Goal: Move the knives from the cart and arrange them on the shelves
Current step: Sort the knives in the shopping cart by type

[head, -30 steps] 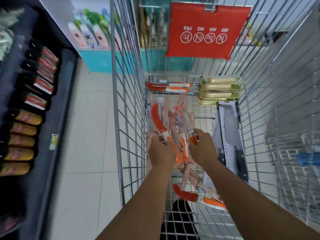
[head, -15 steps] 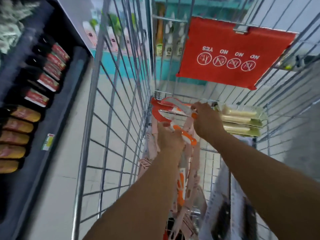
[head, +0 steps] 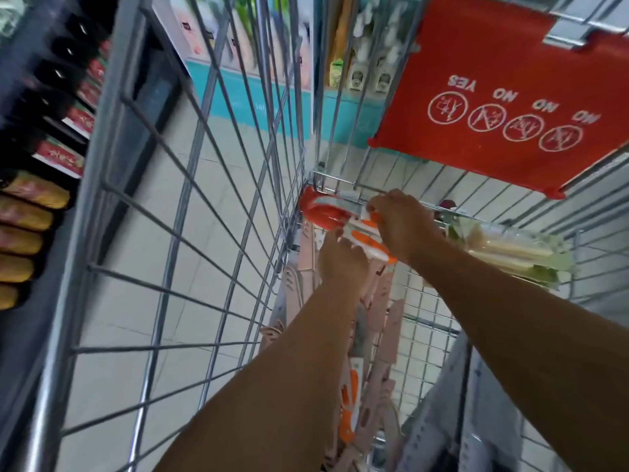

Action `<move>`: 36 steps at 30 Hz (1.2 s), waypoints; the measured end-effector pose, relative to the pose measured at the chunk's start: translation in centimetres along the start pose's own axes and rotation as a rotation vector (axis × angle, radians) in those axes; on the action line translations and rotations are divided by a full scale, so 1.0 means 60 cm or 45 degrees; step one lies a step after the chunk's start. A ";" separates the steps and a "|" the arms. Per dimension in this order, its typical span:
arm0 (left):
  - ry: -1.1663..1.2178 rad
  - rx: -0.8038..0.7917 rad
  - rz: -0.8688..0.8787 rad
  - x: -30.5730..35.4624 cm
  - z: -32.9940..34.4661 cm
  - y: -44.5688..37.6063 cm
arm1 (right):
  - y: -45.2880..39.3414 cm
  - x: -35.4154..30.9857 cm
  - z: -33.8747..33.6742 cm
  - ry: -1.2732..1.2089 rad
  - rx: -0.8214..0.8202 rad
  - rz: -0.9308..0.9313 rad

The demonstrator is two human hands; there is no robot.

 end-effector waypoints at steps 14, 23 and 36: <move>-1.277 -0.144 0.713 -0.023 -0.050 0.106 | 0.146 -0.048 -0.010 0.104 -0.017 0.098; -1.412 -0.248 0.632 -0.126 -0.113 0.253 | 0.371 -0.126 0.041 -0.130 -0.181 0.311; -1.586 -0.513 0.742 -0.263 -0.081 0.336 | 0.541 -0.134 0.161 -0.255 -0.410 0.371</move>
Point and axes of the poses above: each hand's wrist, its own y-axis away from the middle knuckle, its own z-axis out of the palm, x = y × z, the point moved 5 cm from there along -y, towards the middle knuckle, and after that the axes turned 1 degree about -x, right-handed, at the moved point
